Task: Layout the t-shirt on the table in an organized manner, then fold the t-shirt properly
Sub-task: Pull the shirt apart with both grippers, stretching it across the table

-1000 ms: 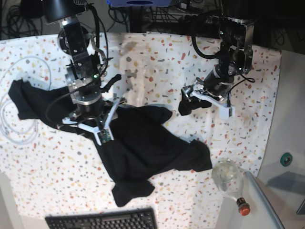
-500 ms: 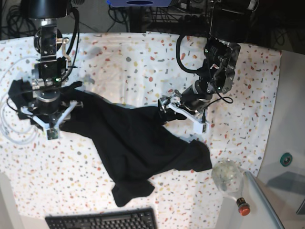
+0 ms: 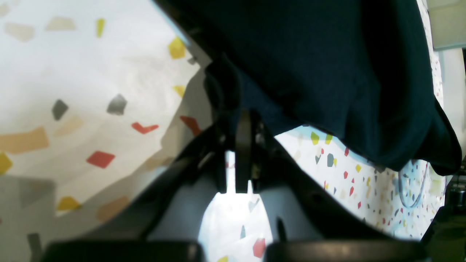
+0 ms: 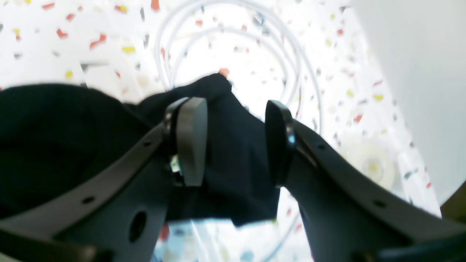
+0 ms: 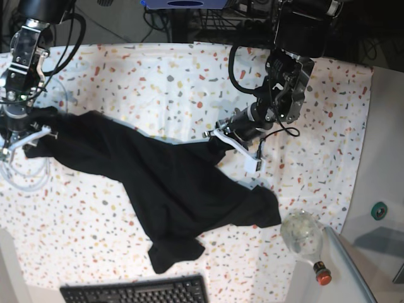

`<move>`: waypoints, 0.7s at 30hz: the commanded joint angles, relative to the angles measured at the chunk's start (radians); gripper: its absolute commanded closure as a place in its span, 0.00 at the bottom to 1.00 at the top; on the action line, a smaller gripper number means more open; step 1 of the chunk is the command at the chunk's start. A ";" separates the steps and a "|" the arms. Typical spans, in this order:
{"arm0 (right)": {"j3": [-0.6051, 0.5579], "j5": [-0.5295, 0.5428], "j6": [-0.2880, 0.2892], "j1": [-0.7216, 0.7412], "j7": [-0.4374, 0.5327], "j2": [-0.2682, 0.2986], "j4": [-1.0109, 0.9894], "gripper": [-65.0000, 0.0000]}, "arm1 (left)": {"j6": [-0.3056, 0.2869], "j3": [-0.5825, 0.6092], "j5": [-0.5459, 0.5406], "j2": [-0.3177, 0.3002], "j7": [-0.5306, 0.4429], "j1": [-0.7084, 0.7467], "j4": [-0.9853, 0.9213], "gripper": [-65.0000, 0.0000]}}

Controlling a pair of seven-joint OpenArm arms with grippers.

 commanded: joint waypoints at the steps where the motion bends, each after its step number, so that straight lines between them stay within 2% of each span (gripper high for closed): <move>1: 0.002 -0.002 -0.002 0.006 -0.003 0.011 0.024 0.61 | -0.005 -0.003 -0.013 -0.004 -0.016 -0.016 0.020 1.00; 3: 0.000 -0.002 0.021 0.008 -0.049 0.012 0.022 0.61 | -0.005 -0.003 -0.013 -0.004 -0.013 -0.016 0.020 1.00; 6: 0.000 -0.002 0.127 0.003 -0.098 0.008 0.048 0.61 | -0.005 0.002 -0.013 -0.004 -0.013 -0.016 0.020 1.00; 7: 0.000 -0.002 0.141 0.003 -0.115 0.008 0.057 0.61 | -0.005 0.003 -0.013 -0.004 -0.013 -0.016 0.020 1.00; 13: 0.000 -0.002 0.148 0.009 -0.198 0.011 0.076 0.61 | -0.005 0.006 -0.011 -0.004 -0.011 -0.016 0.020 1.00; 17: 0.000 -0.002 0.159 -0.004 -0.247 0.003 0.177 0.61 | -0.002 0.005 -0.010 -0.004 -0.011 -0.016 0.016 1.00; 21: 0.005 0.000 0.248 0.011 -0.304 -0.014 0.220 0.61 | -0.002 0.002 -0.010 -0.004 -0.011 -0.016 0.014 1.00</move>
